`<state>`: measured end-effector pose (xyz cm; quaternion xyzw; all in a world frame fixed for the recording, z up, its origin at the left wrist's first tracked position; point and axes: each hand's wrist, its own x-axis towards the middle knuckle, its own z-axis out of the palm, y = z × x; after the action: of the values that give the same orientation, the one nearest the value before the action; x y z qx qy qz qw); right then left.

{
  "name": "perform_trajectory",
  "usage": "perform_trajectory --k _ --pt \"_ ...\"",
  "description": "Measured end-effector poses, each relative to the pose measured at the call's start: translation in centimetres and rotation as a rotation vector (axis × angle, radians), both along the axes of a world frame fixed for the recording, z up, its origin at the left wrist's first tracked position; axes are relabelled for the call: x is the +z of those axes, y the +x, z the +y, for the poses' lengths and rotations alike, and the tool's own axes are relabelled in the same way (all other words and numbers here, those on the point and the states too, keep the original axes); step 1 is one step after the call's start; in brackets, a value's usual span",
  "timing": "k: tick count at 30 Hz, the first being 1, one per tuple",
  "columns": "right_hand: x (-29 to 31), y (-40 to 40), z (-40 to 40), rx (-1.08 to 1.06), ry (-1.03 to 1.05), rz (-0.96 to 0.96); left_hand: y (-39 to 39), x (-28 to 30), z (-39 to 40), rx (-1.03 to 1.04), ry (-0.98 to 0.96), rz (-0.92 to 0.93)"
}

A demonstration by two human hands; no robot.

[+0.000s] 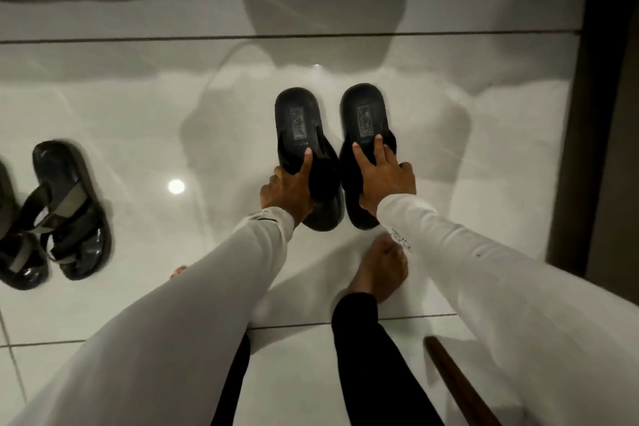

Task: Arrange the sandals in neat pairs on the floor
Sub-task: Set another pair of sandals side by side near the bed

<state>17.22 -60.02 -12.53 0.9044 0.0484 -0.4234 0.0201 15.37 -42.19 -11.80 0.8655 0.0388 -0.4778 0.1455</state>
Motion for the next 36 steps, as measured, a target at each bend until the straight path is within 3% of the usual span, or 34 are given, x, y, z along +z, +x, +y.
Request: perform_trajectory --k 9,17,22,29,36 --pt "0.1 5.3 -7.8 -0.043 -0.037 0.013 6.5 0.1 -8.2 -0.063 0.025 -0.016" --pt "4.0 3.7 -4.4 -0.102 0.001 -0.027 1.8 4.5 -1.6 -0.192 0.034 -0.098" --pt "8.0 1.2 5.2 -0.045 -0.021 -0.027 -3.3 8.3 9.1 -0.133 0.067 -0.068" --pt "9.7 -4.8 27.1 0.092 0.104 0.085 -10.3 12.0 30.2 0.012 0.203 0.041" --pt "6.8 -7.7 47.3 0.188 0.264 0.086 -12.8 9.9 48.8 0.035 0.38 -0.048"
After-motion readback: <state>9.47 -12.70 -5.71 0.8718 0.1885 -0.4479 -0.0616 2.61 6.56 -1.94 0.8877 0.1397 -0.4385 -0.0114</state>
